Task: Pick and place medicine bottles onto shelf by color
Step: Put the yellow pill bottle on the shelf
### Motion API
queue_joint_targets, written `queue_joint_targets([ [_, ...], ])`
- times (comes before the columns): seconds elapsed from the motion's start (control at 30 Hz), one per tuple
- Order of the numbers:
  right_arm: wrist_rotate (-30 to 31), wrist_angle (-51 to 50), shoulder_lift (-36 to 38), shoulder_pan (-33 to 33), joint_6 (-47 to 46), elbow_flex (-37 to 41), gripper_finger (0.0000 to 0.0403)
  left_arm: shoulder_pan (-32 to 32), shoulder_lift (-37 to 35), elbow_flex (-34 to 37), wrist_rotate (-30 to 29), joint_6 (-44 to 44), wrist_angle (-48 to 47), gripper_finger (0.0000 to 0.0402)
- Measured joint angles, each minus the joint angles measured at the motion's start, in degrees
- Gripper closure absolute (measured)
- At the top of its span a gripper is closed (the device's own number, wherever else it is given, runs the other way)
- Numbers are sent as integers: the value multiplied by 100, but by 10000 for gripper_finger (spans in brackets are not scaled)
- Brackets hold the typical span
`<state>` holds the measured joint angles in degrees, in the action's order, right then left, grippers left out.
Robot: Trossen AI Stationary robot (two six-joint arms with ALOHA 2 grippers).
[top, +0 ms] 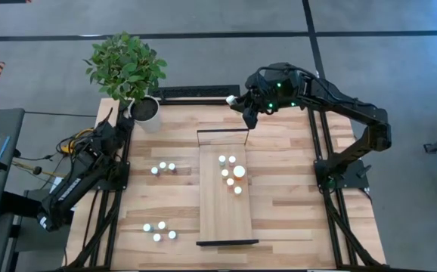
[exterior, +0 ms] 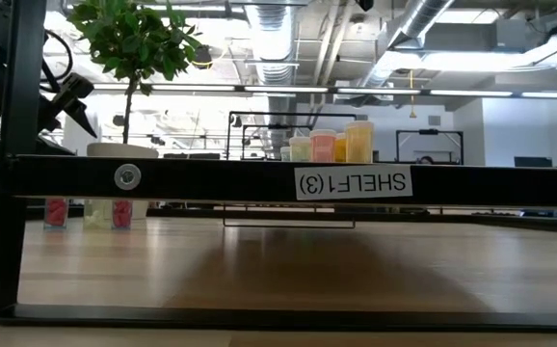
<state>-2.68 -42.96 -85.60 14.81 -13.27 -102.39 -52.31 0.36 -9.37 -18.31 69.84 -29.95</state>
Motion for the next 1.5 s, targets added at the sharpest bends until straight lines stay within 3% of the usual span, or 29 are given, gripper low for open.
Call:
queue_joint_targets([
  [0.3,-73,-10,0,-7,194,0,290,0,0,0,714,-308,5,191],
  [0.43,-218,-67,0,-29,275,0,290,46,-1,17,1050,-32,148,191],
  [0.63,-283,-218,0,-176,435,0,290,418,3,20,1047,331,757,191],
  [0.8,-372,-259,0,-356,552,0,290,1004,13,17,1317,336,2138,191],
  [0.9,-370,-358,0,-446,632,0,290,1390,92,8,1122,167,2939,191],
  [1.0,-369,-407,0,-500,667,0,290,1687,165,11,956,-465,3496,191],
  [1.13,-369,-535,0,-586,728,0,290,2059,325,9,1186,-1152,4595,191],
  [1.33,-369,-614,0,-619,732,0,290,2782,1049,4,1523,-1716,6249,191],
  [1.5,-368,-629,4,-619,731,0,290,3416,2218,-375,1337,-2262,6747,191],
])
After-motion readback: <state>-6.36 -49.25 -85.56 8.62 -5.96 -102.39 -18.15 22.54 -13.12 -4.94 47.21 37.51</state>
